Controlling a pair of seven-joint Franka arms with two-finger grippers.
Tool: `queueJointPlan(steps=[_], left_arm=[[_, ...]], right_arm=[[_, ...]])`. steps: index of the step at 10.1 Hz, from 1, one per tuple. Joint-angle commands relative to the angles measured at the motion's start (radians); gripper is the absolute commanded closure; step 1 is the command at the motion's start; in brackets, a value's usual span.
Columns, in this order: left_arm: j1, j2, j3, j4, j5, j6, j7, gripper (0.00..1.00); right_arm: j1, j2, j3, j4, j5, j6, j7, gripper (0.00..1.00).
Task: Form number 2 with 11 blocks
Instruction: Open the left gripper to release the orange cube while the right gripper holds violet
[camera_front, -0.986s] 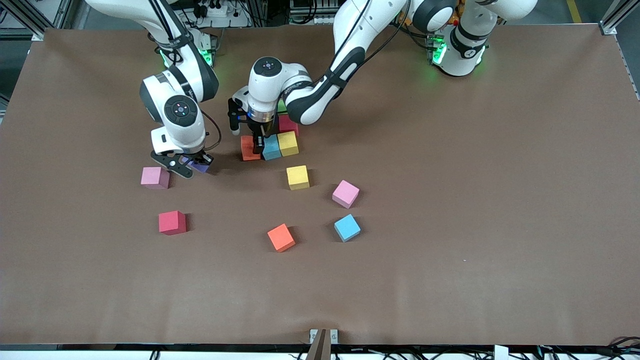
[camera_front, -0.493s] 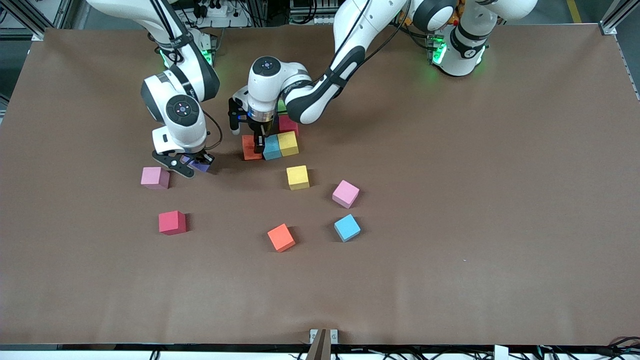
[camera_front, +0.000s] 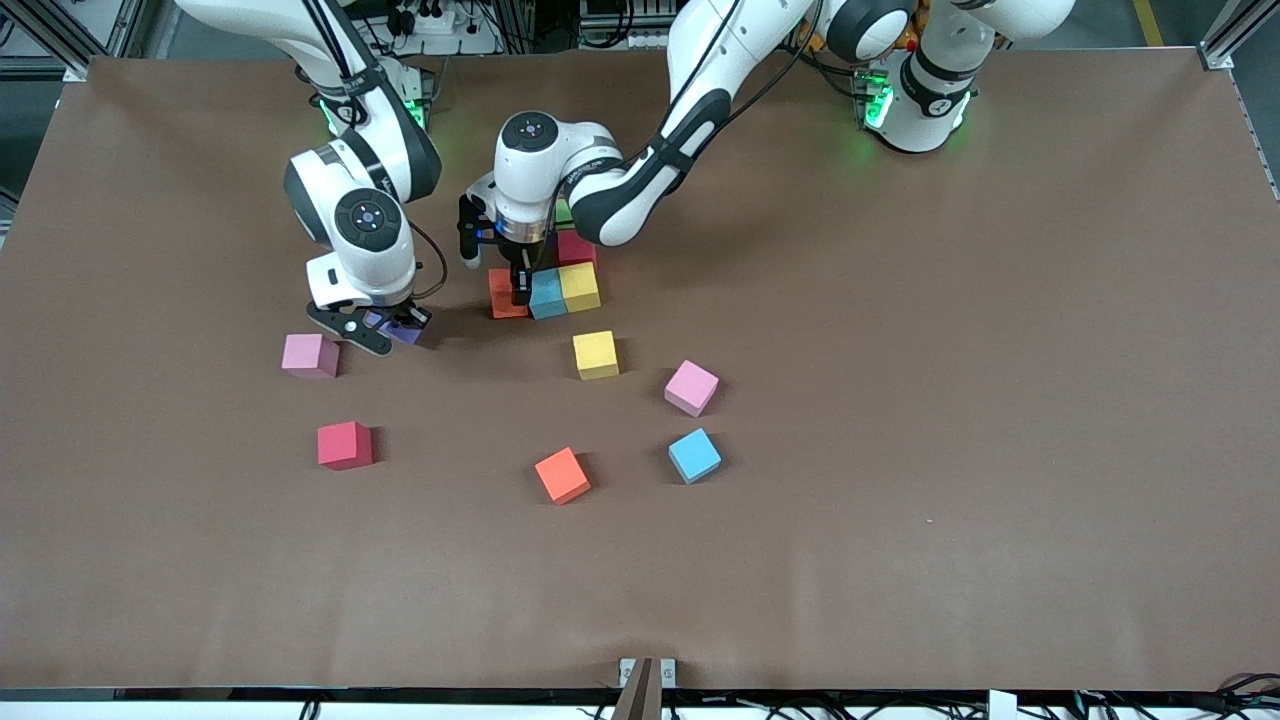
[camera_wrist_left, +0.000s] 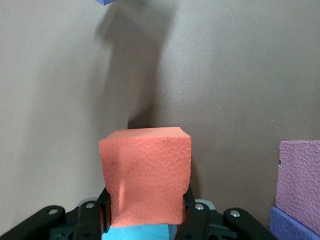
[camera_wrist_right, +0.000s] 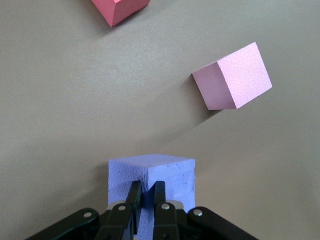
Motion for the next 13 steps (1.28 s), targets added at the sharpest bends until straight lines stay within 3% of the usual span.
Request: queueJointPlan(steps=[1, 13], left_arm=[[-0.006, -0.011, 0.009, -0.024, -0.029, -0.033, 0.036, 0.0], [-0.005, -0.022, -0.002, -0.015, -0.083, -0.034, 0.03, 0.0]], right_arm=[[0.004, 0.007, 0.001, 0.015, -0.023, -0.016, -0.002, 1.0], [0.029, 0.005, 0.002, 0.016, -0.023, -0.016, -0.076, 1.0]])
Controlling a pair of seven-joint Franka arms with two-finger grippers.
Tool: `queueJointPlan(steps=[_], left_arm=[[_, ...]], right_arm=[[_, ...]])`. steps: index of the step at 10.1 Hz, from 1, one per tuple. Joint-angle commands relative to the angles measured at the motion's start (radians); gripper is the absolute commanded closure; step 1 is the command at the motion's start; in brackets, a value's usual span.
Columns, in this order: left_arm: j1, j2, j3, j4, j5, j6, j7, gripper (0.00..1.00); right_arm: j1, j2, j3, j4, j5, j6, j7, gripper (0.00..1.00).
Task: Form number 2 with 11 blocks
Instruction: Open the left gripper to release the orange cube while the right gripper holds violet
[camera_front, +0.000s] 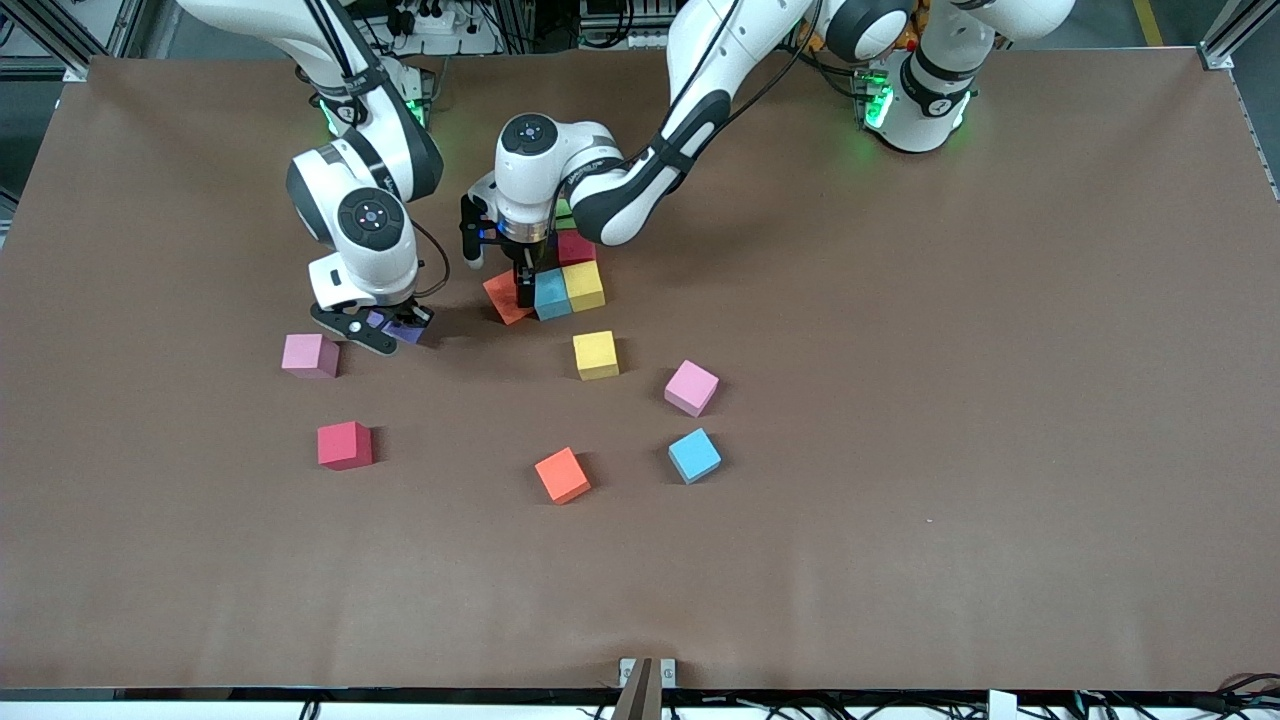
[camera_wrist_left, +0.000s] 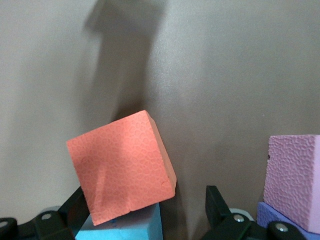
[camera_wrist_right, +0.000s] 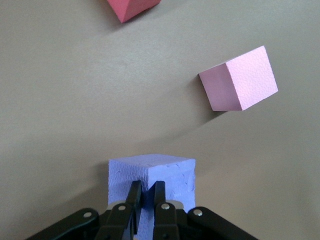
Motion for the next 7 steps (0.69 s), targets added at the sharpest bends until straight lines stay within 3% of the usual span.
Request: queueJointPlan(steps=[1, 7], left_arm=[[-0.004, -0.02, 0.006, -0.007, -0.056, -0.014, 0.021, 0.0], [-0.004, -0.019, 0.012, 0.004, -0.059, -0.012, -0.005, 0.0]], right_arm=[[0.016, 0.005, 0.001, 0.019, -0.024, -0.015, -0.06, 1.0], [0.043, 0.011, 0.004, 0.04, -0.077, -0.014, -0.19, 1.0]])
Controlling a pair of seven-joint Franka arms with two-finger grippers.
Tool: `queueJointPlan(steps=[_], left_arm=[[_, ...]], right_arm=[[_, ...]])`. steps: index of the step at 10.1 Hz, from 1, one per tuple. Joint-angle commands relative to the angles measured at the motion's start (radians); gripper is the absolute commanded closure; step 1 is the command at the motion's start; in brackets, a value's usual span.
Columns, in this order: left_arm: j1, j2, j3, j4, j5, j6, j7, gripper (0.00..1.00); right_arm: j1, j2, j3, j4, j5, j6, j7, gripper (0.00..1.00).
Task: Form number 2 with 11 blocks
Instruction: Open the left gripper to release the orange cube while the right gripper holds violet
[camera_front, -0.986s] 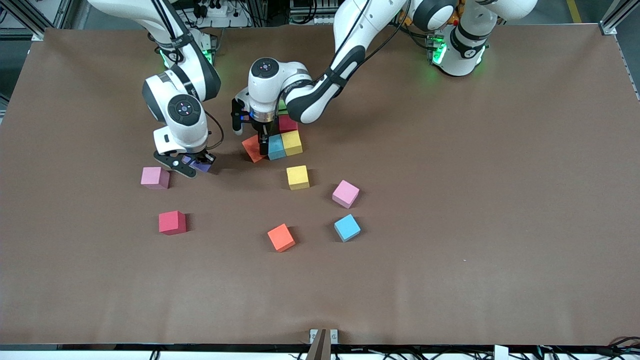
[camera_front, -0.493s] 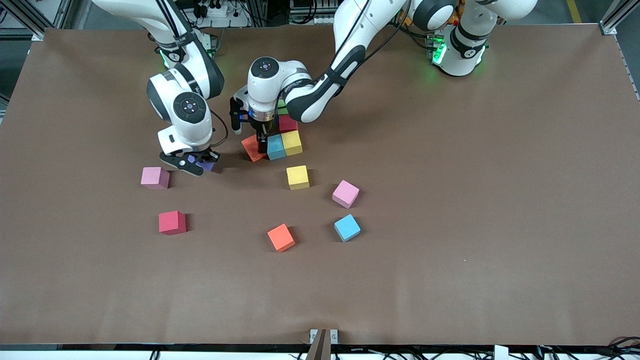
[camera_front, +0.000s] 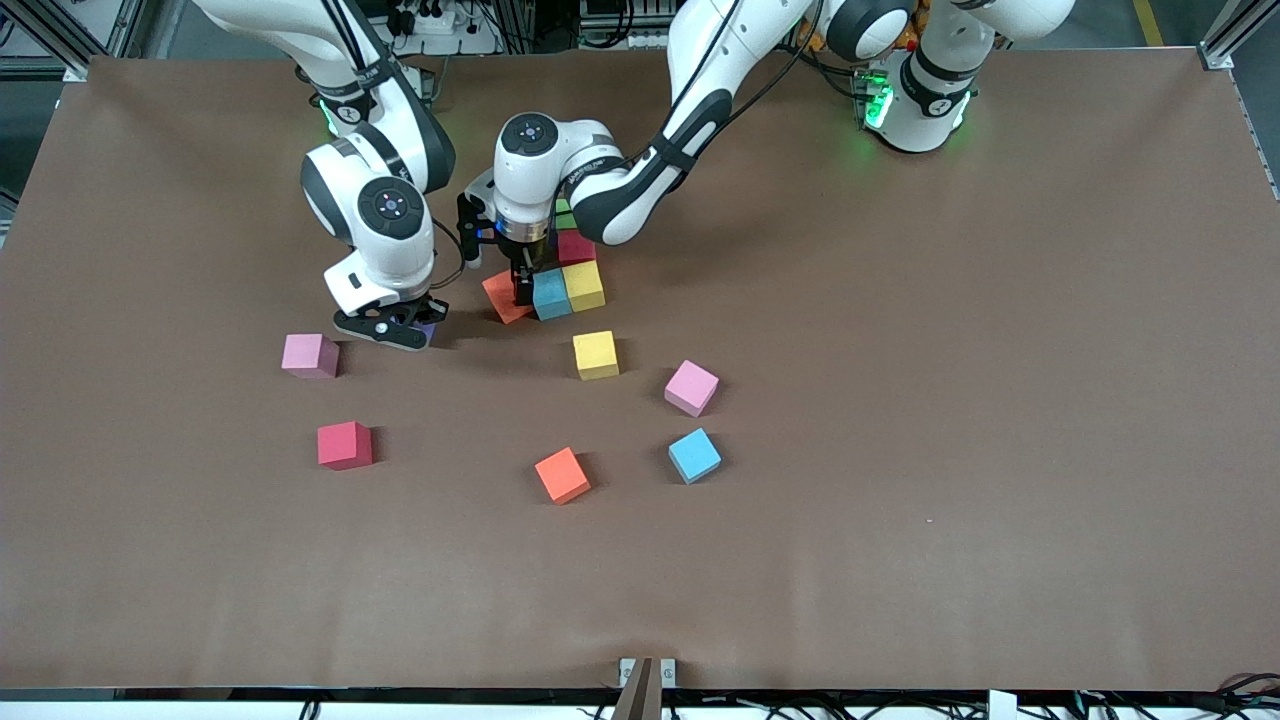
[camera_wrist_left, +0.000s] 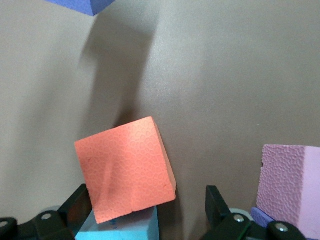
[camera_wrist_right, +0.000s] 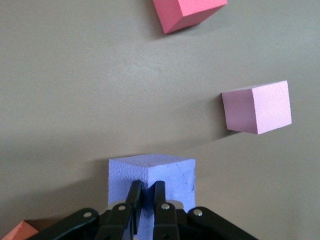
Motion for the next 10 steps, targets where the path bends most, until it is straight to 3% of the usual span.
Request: queueJointPlan(steps=[1, 4, 10], left_arm=[[-0.004, -0.01, 0.013, -0.002, -0.026, -0.008, -0.032, 0.0], [-0.007, -0.012, 0.023, 0.0, -0.024, -0.005, -0.079, 0.0], [-0.007, -0.01, 0.049, 0.0, -0.018, 0.008, 0.025, 0.0]], right_arm=[[0.007, 0.012, 0.0, 0.015, -0.054, -0.014, -0.055, 1.0], [0.007, 0.014, 0.0, 0.015, -0.094, -0.012, -0.08, 1.0], [0.004, 0.02, 0.0, 0.024, -0.13, -0.007, -0.111, 1.0]])
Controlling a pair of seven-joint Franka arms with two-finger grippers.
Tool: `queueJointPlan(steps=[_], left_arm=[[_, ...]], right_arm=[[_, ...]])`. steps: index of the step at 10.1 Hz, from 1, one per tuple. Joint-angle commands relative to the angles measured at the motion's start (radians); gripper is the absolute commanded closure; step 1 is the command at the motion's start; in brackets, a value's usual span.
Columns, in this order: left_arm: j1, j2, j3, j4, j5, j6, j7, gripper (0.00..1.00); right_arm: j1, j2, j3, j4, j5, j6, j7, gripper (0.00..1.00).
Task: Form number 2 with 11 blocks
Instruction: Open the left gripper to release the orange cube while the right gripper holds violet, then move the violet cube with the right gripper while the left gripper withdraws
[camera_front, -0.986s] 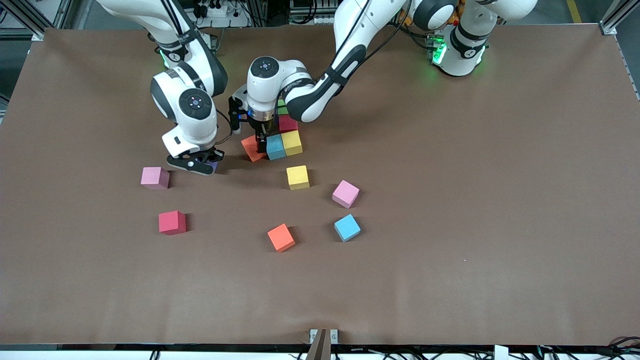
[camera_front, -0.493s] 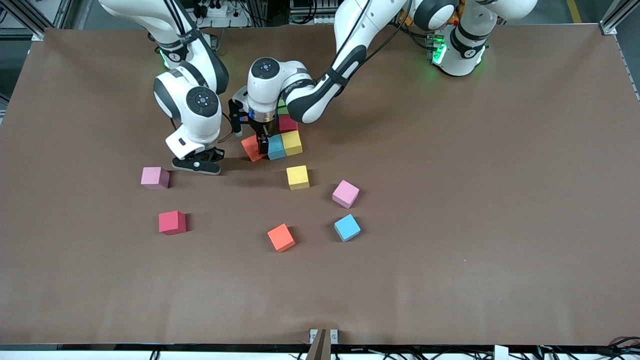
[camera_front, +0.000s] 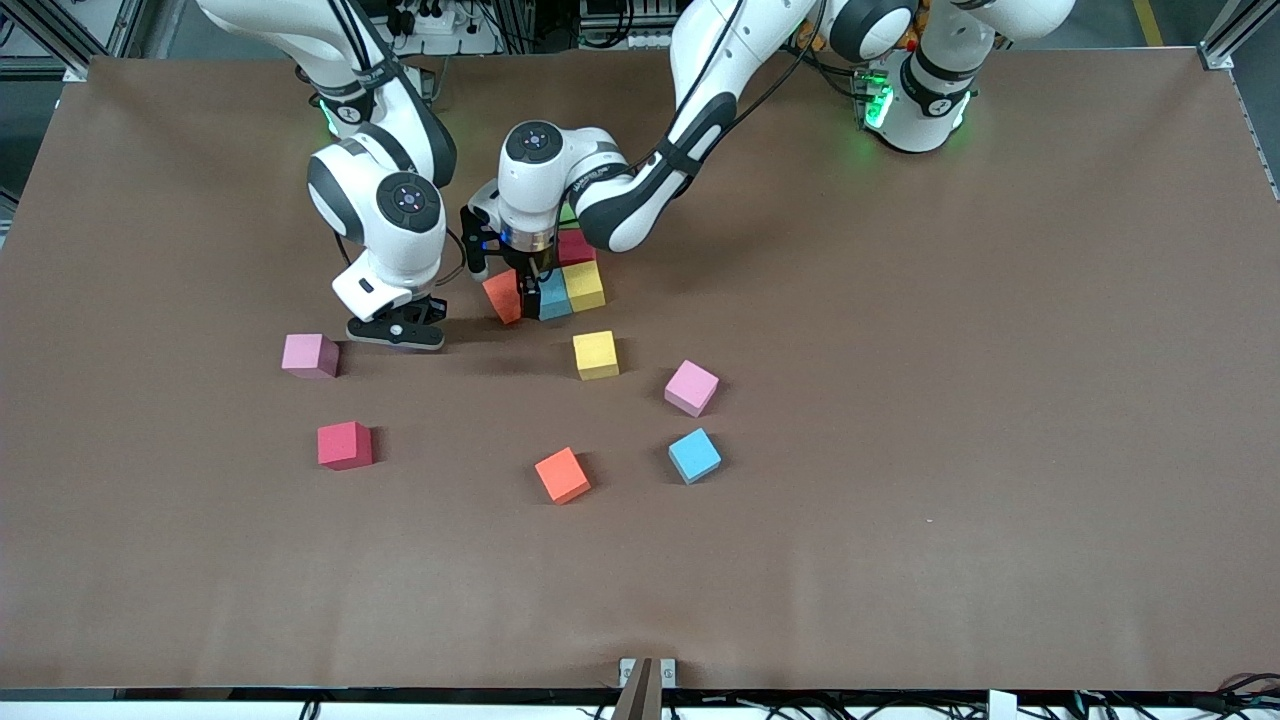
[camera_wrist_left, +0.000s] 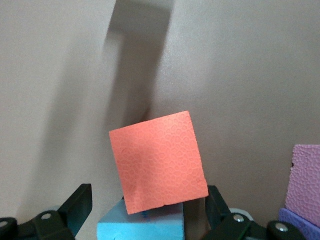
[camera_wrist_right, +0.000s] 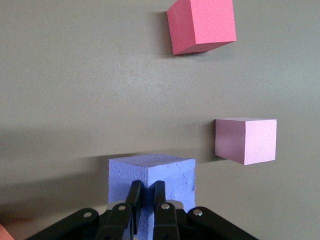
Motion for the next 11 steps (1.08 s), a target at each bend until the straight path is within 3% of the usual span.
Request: queueJointPlan(steps=[1, 11], left_arm=[[-0.008, -0.012, 0.015, -0.001, -0.015, 0.001, 0.038, 0.0], [-0.011, -0.017, 0.021, -0.004, -0.02, 0.027, 0.049, 0.0]], right_arm=[[-0.002, 0.014, 0.0, 0.023, -0.027, -0.007, -0.014, 1.0], [-0.003, 0.017, -0.002, 0.04, -0.033, -0.015, -0.035, 1.0]])
